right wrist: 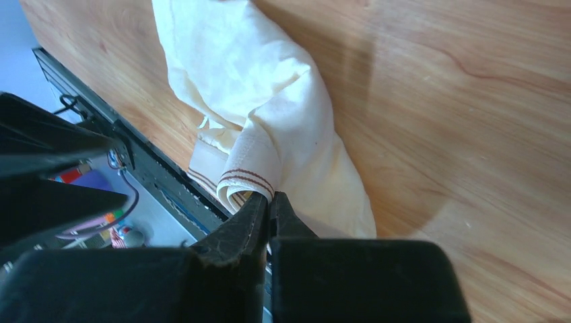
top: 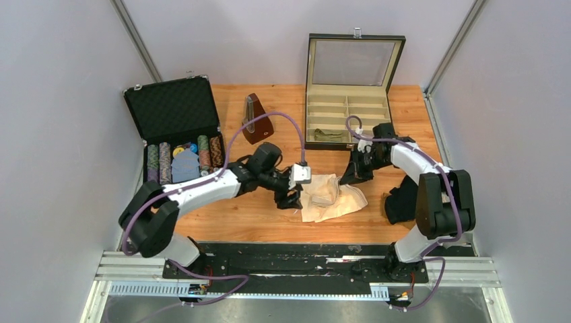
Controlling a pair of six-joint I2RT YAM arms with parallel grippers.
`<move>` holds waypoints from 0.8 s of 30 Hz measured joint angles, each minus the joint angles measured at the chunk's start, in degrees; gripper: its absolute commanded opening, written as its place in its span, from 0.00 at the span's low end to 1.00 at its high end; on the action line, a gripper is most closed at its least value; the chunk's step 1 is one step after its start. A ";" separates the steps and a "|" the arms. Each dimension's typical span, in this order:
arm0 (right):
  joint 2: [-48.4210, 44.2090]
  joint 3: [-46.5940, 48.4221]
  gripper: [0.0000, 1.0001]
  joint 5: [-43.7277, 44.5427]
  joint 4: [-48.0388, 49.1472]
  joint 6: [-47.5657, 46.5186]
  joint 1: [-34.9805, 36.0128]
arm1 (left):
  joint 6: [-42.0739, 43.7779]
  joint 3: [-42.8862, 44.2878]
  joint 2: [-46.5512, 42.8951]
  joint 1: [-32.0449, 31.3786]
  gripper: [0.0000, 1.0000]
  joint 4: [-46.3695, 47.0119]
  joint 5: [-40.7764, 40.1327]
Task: Roll the underwear
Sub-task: Flatten out the underwear at the center of the board.
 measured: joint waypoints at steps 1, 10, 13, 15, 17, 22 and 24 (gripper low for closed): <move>0.00 -0.09 0.00 -0.07 0.24 0.46 -0.55 | 0.81 0.02 1.88 -1.14 0.73 0.83 0.52; 0.02 -1.29 0.00 -1.09 1.01 3.13 -4.83 | 7.54 0.11 10.93 -7.19 0.68 9.07 -1.97; 0.02 -1.29 0.00 -1.60 1.03 3.54 -4.87 | 9.42 0.22 12.00 -8.15 0.63 11.43 -4.35; 0.02 -1.29 0.00 -1.81 1.03 3.85 -4.85 | 10.08 0.35 12.26 -8.46 0.59 12.59 -5.84; 0.02 -1.29 0.00 -2.12 1.03 4.09 -4.85 | 10.82 0.59 12.41 -8.57 0.53 13.40 -7.13; 0.02 -1.29 0.00 -2.21 1.29 4.37 -4.85 | 12.24 1.20 12.85 -8.57 0.39 14.38 -9.29; 0.02 -1.31 0.00 -2.21 1.40 4.35 -4.87 | 12.44 1.31 12.92 -8.57 0.33 14.47 -9.49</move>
